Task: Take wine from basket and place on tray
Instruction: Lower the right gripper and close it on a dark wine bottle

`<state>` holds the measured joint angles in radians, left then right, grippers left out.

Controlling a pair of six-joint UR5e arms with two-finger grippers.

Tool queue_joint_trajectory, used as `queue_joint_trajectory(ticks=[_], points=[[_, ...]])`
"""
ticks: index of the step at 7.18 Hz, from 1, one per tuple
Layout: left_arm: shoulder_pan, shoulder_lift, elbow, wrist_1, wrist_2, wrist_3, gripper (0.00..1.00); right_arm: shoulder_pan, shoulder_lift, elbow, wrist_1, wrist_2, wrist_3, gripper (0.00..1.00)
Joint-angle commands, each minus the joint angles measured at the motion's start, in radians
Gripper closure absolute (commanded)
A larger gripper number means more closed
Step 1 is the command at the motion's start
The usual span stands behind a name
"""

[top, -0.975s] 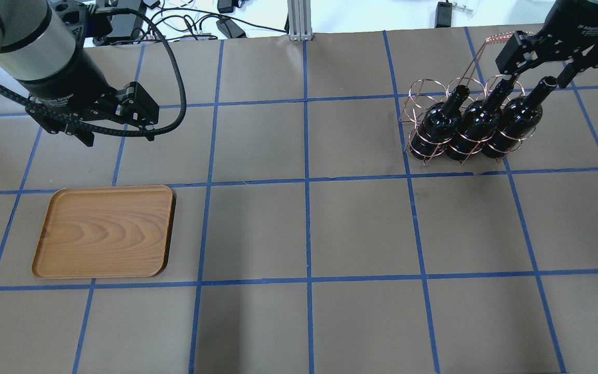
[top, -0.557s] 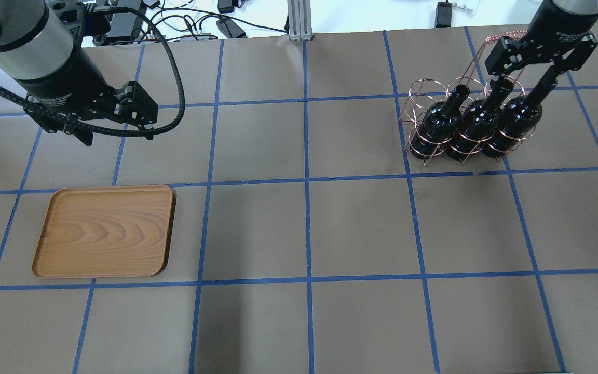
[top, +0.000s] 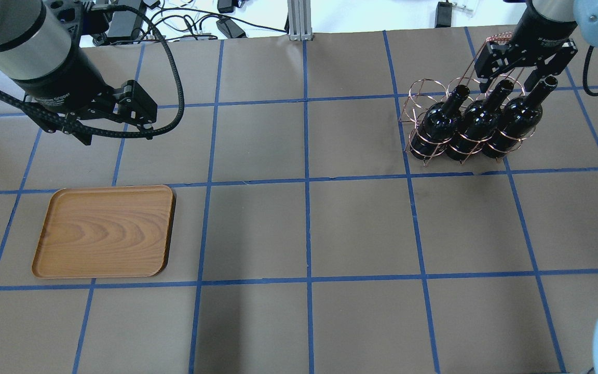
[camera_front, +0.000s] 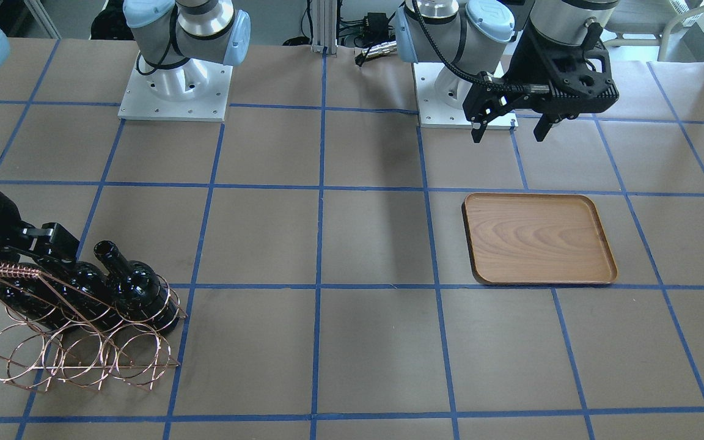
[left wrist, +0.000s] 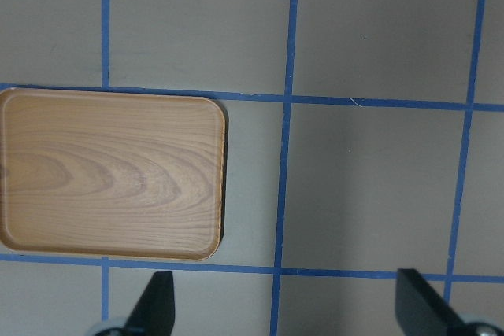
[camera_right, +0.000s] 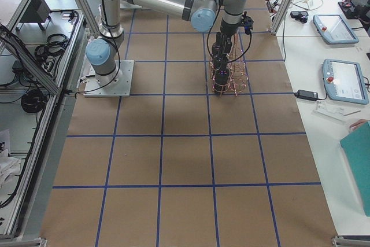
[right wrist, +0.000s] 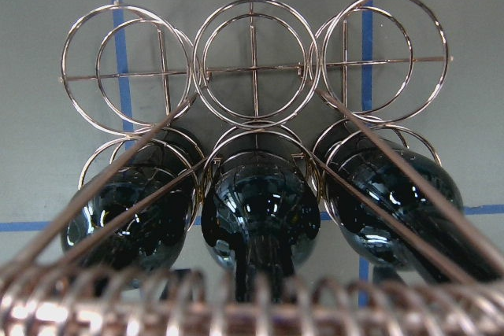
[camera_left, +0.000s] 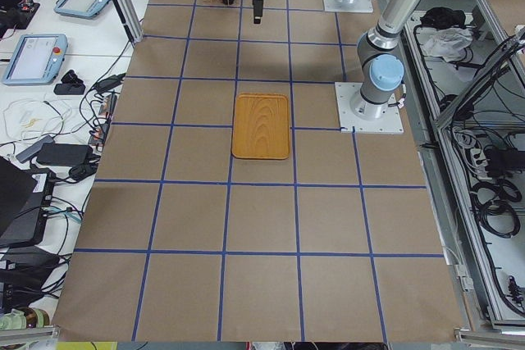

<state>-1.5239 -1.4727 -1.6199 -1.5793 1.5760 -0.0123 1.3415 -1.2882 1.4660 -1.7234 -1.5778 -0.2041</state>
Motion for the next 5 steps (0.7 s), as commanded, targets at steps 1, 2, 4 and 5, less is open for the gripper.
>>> queue_joint_trajectory(ticks=[1,2,4,5], points=[[-0.001,-0.008,0.000,0.015,-0.002,0.000,0.00,0.001,0.003,0.025,-0.005,0.001,0.008,0.24],[-0.001,-0.008,0.000,0.015,-0.001,0.000,0.00,0.002,0.001,0.027,-0.002,0.001,0.008,0.32],[-0.001,-0.008,0.000,0.016,-0.002,0.000,0.00,0.004,0.003,0.028,0.005,0.001,0.003,0.50],[-0.001,-0.006,0.000,0.015,-0.001,0.000,0.00,0.004,0.004,0.030,0.008,0.001,0.003,0.55]])
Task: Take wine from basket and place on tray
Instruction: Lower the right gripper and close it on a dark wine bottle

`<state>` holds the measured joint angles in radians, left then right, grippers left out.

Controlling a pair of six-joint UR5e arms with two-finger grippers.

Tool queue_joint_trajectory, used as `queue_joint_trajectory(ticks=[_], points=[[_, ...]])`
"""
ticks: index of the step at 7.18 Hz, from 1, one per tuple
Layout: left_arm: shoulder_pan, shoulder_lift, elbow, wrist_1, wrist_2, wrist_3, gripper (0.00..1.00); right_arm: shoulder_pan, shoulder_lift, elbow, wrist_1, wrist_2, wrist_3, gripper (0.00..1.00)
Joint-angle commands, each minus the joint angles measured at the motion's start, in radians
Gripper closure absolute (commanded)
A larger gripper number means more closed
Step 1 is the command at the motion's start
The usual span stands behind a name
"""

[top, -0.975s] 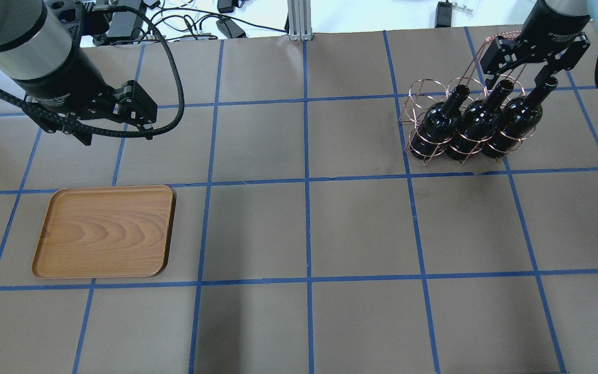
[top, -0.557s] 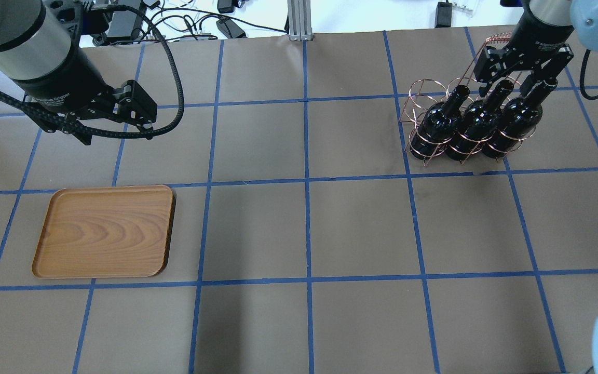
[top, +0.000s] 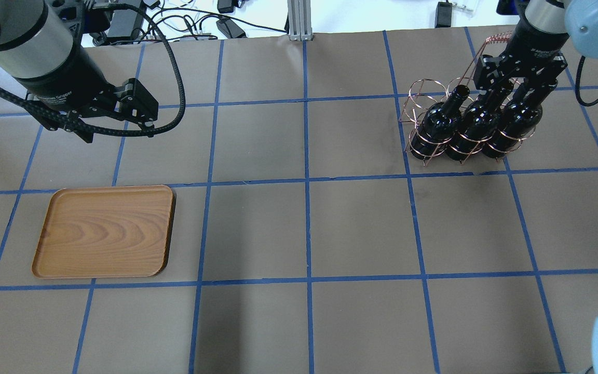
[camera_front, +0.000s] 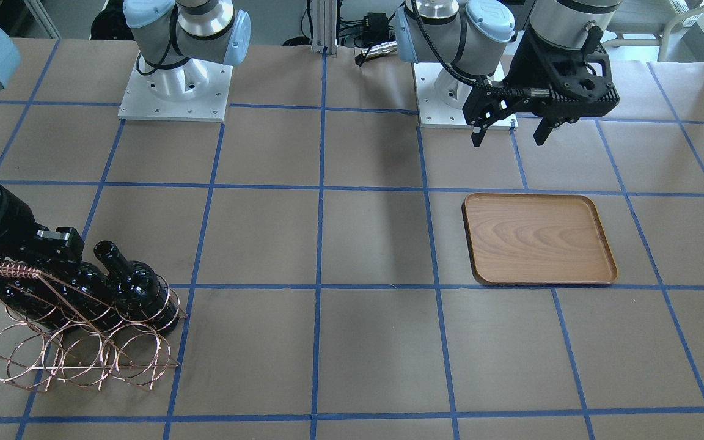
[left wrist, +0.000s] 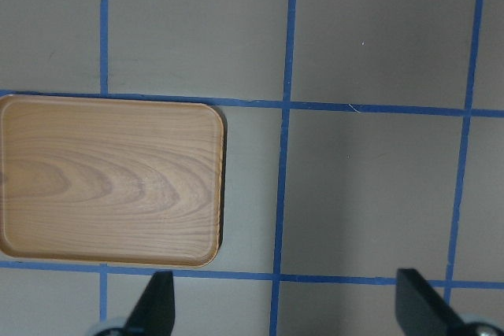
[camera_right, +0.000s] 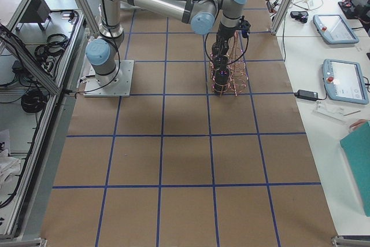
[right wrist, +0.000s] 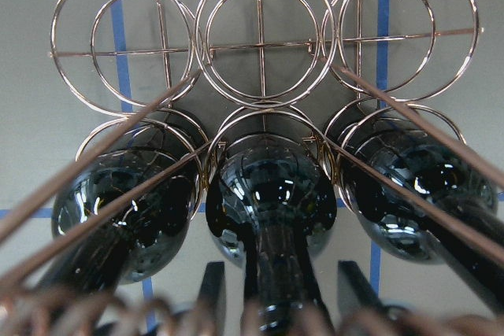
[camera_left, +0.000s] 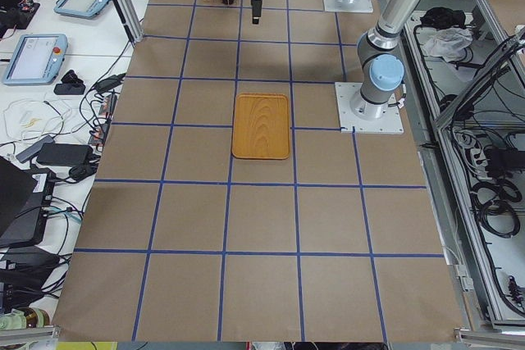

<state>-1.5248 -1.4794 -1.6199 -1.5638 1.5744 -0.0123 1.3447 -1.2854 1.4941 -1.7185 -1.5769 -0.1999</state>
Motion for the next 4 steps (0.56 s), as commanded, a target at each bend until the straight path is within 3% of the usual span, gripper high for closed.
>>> queue_joint_trajectory(ticks=[1,2,4], points=[[0.000,0.001,0.000,-0.001,0.003,0.000,0.00,0.001,0.000,0.002,0.004,0.000,-0.004,0.56],[0.001,0.001,0.000,-0.002,0.004,0.000,0.00,0.001,0.000,0.002,0.000,0.000,-0.007,0.66],[0.002,0.001,0.000,-0.002,0.004,0.000,0.00,0.001,0.000,0.002,-0.001,0.000,-0.009,0.71]])
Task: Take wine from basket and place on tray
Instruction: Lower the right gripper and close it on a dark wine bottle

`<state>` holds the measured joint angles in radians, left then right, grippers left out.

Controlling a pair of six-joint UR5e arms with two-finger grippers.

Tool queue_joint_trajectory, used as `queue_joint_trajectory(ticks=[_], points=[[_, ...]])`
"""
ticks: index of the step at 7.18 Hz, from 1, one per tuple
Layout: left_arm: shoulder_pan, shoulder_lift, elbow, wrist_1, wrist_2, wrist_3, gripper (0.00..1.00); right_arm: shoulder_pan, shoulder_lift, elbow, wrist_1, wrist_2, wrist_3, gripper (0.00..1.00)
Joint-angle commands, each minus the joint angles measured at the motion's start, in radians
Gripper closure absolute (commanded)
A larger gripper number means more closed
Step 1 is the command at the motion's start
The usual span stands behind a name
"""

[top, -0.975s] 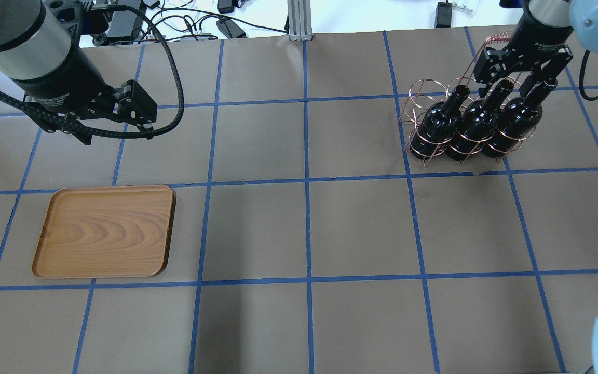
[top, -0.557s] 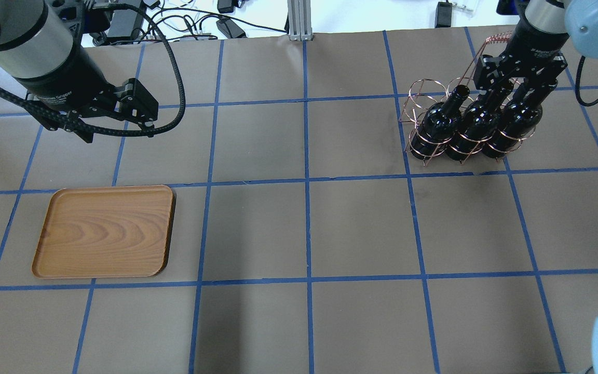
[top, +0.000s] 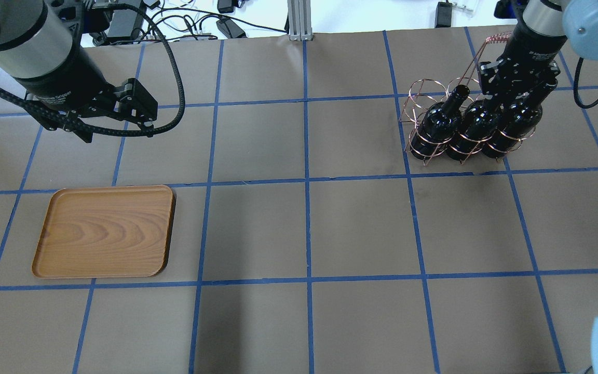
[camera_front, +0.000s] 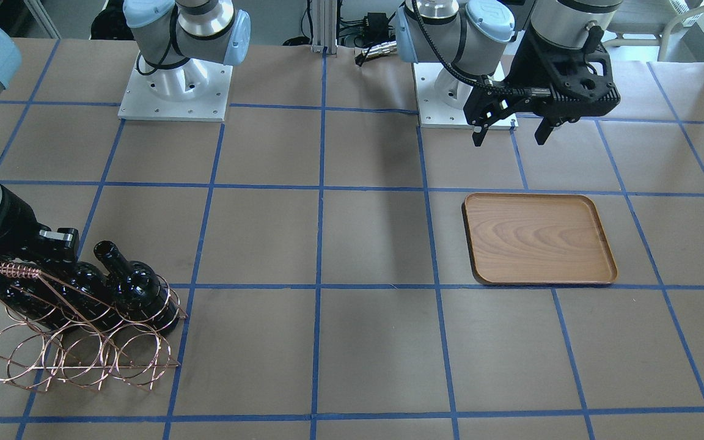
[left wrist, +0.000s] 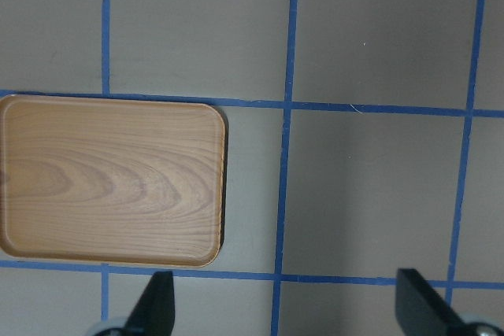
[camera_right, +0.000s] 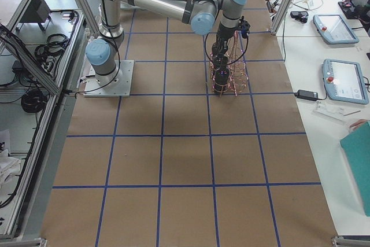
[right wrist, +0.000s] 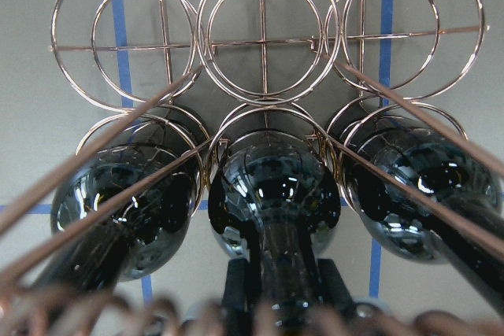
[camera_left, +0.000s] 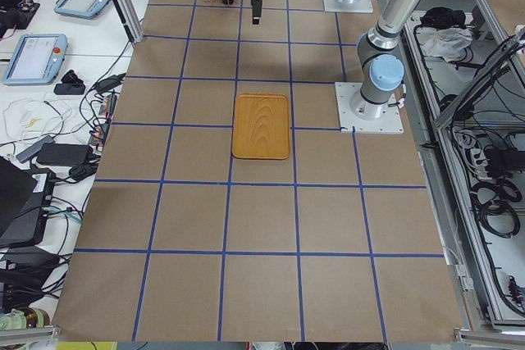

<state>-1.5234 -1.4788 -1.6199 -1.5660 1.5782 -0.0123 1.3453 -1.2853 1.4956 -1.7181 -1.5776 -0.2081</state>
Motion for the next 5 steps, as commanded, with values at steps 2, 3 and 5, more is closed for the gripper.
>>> queue_joint_trajectory(ticks=[2,3,5], points=[[-0.001,0.000,0.000,-0.002,0.000,0.000,0.00,0.000,-0.003,-0.009,-0.008,0.001,0.001,0.79],[-0.001,0.000,0.000,-0.002,-0.001,0.000,0.00,0.009,-0.017,-0.023,0.009,0.001,0.009,0.86],[-0.001,0.000,0.000,-0.002,-0.001,0.000,0.00,0.029,-0.076,-0.108,0.168,0.001,0.039,0.97]])
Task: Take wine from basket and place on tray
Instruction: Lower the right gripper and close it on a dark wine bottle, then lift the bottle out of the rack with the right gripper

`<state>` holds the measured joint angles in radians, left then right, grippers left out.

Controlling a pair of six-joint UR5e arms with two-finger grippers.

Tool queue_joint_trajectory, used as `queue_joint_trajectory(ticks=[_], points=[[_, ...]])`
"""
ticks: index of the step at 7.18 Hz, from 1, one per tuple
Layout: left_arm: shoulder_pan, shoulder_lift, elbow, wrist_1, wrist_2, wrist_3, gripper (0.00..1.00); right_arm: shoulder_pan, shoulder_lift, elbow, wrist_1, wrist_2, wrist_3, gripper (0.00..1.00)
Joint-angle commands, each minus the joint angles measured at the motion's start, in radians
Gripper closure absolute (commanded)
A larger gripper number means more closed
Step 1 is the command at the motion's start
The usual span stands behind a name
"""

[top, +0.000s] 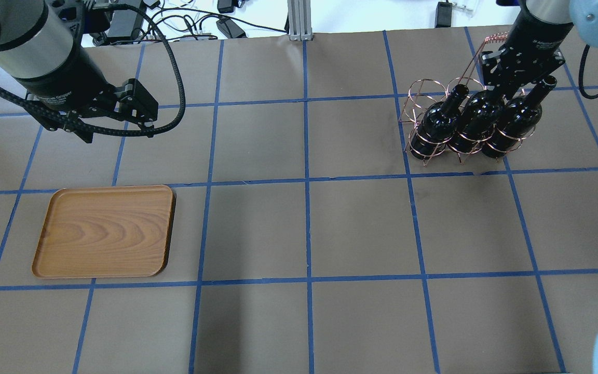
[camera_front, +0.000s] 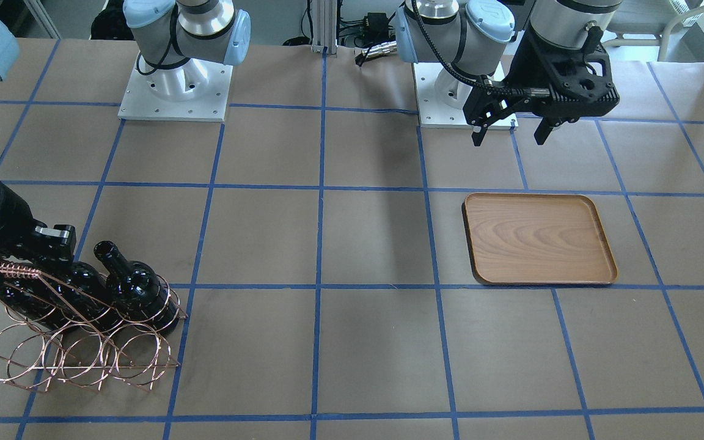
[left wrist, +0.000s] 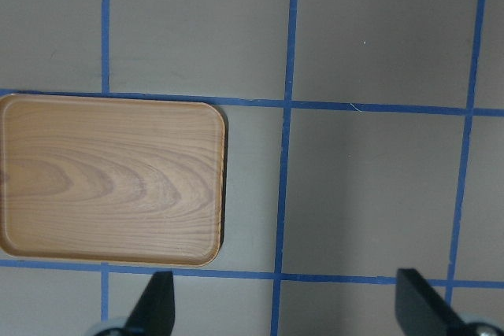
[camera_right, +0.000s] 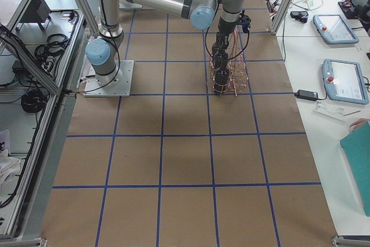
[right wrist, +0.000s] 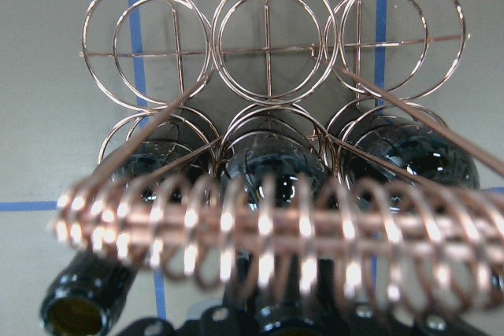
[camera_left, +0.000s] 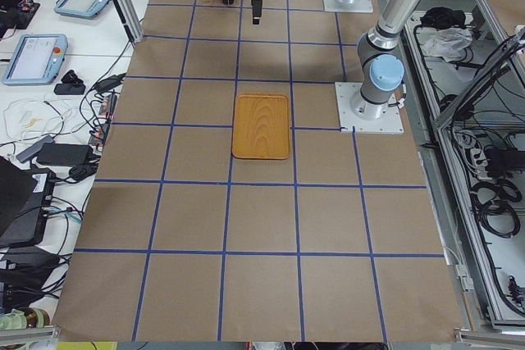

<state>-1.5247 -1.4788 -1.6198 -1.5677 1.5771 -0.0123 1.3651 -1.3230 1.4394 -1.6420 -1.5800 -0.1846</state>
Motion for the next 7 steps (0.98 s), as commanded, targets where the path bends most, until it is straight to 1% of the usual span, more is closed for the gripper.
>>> queue_joint_trajectory(ticks=[1,3,4,5,6,7], points=[[0.000,0.000,0.000,0.000,0.000,0.000,0.00,0.011,-0.100,-0.101,0.207,0.000,0.016,0.97],[0.000,0.000,0.000,-0.005,0.001,0.000,0.00,0.012,-0.250,-0.122,0.368,-0.018,0.025,0.97],[0.000,0.000,0.000,-0.005,0.000,0.000,0.00,0.025,-0.327,-0.119,0.454,-0.017,0.058,0.97],[0.000,0.000,0.000,-0.005,0.001,0.000,0.00,0.069,-0.359,-0.116,0.490,-0.005,0.107,0.97],[0.001,0.000,0.000,-0.005,0.001,0.000,0.00,0.147,-0.355,-0.111,0.488,0.003,0.232,0.97],[0.001,0.000,0.000,-0.005,0.001,0.000,0.00,0.252,-0.331,-0.100,0.473,0.018,0.344,0.97]])
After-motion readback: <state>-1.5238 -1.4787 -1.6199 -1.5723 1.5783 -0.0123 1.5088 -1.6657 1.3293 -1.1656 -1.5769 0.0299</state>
